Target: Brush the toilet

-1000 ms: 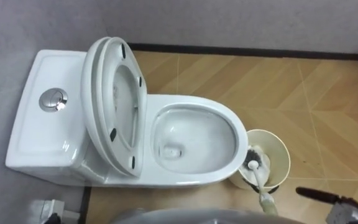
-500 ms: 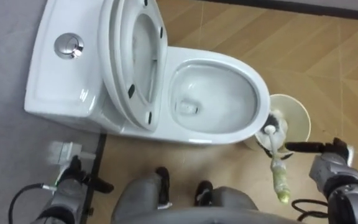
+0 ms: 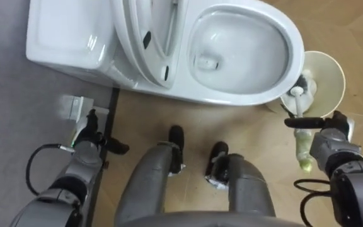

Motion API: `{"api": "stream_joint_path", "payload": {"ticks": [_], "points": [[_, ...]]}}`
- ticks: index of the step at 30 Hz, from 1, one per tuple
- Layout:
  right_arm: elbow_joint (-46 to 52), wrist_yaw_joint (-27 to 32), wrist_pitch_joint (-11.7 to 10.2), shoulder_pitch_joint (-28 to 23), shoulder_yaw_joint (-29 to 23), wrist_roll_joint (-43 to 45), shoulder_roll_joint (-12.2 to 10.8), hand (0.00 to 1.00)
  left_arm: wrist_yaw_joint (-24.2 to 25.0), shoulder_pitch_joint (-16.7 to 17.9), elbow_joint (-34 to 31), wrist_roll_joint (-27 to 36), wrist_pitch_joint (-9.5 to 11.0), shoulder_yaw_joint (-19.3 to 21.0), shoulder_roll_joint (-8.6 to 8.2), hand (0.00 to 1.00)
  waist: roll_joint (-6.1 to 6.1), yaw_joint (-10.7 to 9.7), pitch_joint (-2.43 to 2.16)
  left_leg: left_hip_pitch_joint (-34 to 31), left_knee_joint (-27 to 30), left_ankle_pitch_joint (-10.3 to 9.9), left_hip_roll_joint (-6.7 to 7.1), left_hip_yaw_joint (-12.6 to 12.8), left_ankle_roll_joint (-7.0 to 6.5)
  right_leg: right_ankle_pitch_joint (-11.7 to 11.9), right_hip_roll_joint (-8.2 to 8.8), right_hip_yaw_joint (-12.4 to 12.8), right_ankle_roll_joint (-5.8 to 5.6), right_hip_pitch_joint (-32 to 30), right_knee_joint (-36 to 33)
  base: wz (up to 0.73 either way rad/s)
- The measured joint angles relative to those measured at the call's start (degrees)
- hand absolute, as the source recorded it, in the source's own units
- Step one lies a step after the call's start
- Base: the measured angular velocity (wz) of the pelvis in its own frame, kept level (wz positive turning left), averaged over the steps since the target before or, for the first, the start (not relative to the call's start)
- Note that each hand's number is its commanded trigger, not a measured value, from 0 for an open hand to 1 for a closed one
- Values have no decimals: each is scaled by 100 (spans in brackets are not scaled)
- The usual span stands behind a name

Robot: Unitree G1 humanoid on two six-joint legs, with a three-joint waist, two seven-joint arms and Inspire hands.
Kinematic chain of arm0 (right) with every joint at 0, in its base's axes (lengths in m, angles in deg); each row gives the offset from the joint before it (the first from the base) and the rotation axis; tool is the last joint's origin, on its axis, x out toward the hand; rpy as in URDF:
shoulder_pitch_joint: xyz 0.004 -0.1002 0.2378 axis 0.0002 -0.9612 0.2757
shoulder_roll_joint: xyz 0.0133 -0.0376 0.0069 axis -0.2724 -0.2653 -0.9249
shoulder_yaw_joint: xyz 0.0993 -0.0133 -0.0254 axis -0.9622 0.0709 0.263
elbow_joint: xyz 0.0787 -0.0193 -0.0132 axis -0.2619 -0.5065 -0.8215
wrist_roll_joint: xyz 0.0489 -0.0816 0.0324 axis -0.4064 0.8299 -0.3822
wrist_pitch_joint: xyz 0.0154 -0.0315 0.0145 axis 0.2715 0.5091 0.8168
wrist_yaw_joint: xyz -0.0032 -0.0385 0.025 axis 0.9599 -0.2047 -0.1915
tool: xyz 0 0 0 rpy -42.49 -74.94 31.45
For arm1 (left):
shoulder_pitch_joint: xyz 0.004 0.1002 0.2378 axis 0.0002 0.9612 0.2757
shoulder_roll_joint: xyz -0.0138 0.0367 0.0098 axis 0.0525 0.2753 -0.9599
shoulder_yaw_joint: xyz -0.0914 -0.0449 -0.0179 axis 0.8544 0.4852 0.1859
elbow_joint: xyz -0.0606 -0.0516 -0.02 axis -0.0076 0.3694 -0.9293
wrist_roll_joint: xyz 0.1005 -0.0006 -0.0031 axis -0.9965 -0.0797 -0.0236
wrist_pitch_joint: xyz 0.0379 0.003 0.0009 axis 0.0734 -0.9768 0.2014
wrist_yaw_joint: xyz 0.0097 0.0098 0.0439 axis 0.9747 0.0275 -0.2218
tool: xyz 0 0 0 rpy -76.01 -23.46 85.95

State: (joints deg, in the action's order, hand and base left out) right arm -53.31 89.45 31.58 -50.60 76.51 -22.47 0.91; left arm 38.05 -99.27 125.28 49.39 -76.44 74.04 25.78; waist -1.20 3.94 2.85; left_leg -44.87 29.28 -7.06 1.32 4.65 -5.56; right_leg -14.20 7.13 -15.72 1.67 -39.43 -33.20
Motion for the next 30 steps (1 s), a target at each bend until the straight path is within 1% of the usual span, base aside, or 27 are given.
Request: {"api": "stream_joint_path", "payload": {"ticks": [3,6,9,11,13,15,18,20,22,25,30], "points": [[-6,21,-21,28,1,-15,61,0,-146,-84,-1,176,12,-52,-17,0,-1,-15,1,-262,25,83,44,16,-9,-21,82,2,24,-327,-181,8],[-4,21,-102,59,171,-89,113,0,-300,-95,-69,300,55,-177,-8,0,-2,-8,2,-471,37,106,45,43,-1,-54,104,22,54,-576,-281,2],[-5,22,-160,155,177,-83,130,0,-374,-81,-436,339,57,-225,-19,0,-3,2,3,-702,65,131,55,52,22,-95,152,0,102,-840,-392,4],[-9,22,-161,194,178,-94,133,0,-391,-69,-671,340,87,-237,-21,0,-3,1,3,-801,74,139,61,61,34,-117,165,16,121,-968,-461,3],[1,27,-179,253,226,-267,172,0,-445,-88,-925,337,103,-317,-17,0,-4,0,3,-897,100,141,60,75,43,-145,173,30,144,-1087,-532,2],[-1,44,-182,253,325,-286,192,0,-506,-109,-968,337,142,-424,-9,0,-4,-1,3,-915,126,129,56,76,62,-170,171,40,158,-1105,-557,0],[19,186,-176,226,387,-212,210,0,-605,-69,-1164,317,127,-511,-2,0,-13,-16,1,-966,175,110,37,74,86,-202,153,26,175,-1128,-573,2],[24,335,-164,221,376,-106,229,0,-608,-72,-1321,299,123,-512,3,0,-16,-32,0,-1076,270,94,42,59,90,-239,178,-3,190,-1216,-678,10],[49,531,-162,230,333,38,244,0,-607,-80,-1477,276,119,-520,6,0,-17,-53,0,-1259,479,35,41,64,89,-322,207,-3,204,-1379,-882,8],[83,689,-162,220,339,70,309,0,-607,-66,-1622,286,110,-629,24,0,-19,-59,2,-1387,637,9,60,69,84,-387,272,-8,220,-1515,-1091,7],[123,776,-165,220,349,84,358,0,-608,-49,-1788,314,111,-745,43,0,-22,-52,1,-1599,895,-37,46,50,80,-468,342,-30,271,-1716,-1403,4]]}}
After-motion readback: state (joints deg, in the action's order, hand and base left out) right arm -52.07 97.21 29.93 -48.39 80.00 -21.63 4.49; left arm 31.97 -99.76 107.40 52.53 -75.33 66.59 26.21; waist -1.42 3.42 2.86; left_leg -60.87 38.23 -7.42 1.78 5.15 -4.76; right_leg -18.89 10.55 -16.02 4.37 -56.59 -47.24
